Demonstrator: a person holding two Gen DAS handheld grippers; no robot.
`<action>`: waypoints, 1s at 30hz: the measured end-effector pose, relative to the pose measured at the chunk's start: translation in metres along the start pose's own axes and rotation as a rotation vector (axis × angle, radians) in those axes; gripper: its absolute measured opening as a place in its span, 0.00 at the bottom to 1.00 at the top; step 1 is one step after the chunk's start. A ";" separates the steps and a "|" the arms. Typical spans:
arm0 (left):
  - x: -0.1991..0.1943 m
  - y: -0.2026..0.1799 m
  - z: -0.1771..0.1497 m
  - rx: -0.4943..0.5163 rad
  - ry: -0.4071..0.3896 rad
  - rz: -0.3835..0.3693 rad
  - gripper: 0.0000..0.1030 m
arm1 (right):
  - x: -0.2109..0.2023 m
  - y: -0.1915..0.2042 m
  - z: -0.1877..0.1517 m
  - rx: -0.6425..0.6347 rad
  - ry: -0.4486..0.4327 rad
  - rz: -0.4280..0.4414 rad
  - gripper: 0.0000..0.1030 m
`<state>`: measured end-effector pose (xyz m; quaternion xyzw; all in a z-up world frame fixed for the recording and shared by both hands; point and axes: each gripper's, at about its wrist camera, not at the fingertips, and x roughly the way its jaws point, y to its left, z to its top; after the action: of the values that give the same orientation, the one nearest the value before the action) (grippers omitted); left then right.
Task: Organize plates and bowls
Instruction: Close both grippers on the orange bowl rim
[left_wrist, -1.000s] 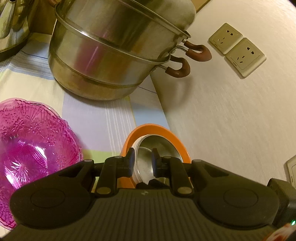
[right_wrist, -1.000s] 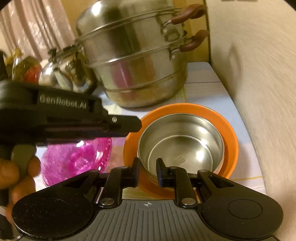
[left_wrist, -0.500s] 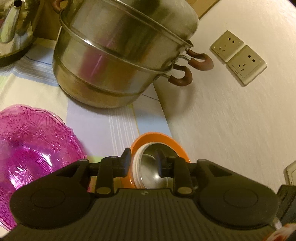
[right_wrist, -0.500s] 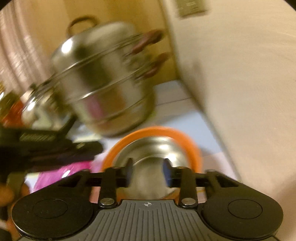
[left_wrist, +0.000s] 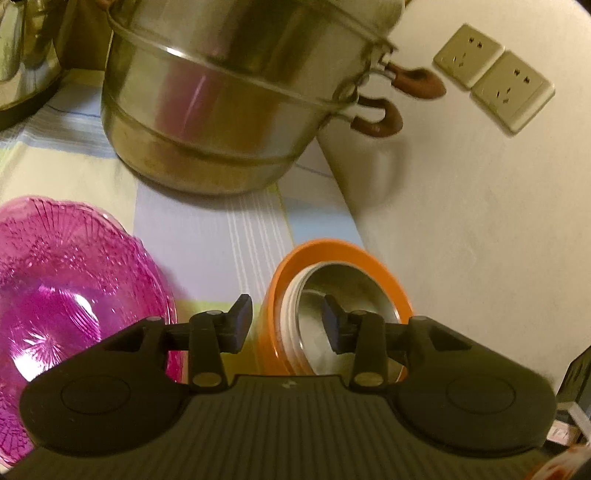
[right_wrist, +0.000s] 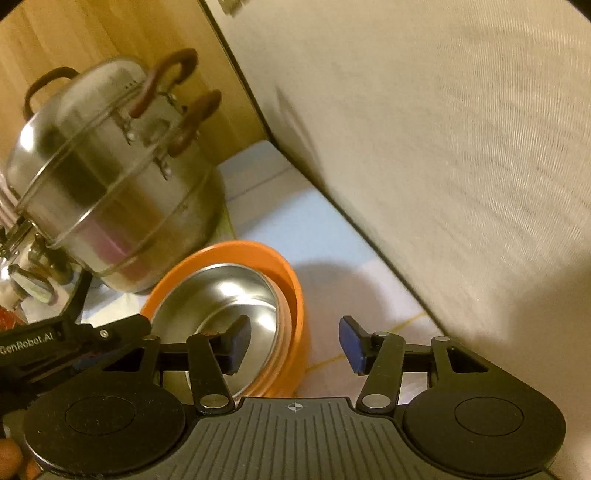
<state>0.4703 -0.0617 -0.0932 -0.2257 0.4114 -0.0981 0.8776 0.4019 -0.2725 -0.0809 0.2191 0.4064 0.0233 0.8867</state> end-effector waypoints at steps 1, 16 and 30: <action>0.003 0.000 -0.002 0.000 0.006 0.004 0.36 | 0.002 -0.002 -0.001 0.012 0.008 0.005 0.52; 0.028 0.003 -0.013 -0.022 0.040 0.007 0.36 | 0.028 -0.018 -0.009 0.130 0.069 0.038 0.52; 0.039 -0.004 -0.014 0.000 0.033 0.018 0.36 | 0.034 -0.020 -0.011 0.151 0.037 0.062 0.52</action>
<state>0.4845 -0.0834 -0.1256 -0.2205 0.4277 -0.0938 0.8716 0.4134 -0.2795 -0.1193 0.2973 0.4161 0.0241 0.8590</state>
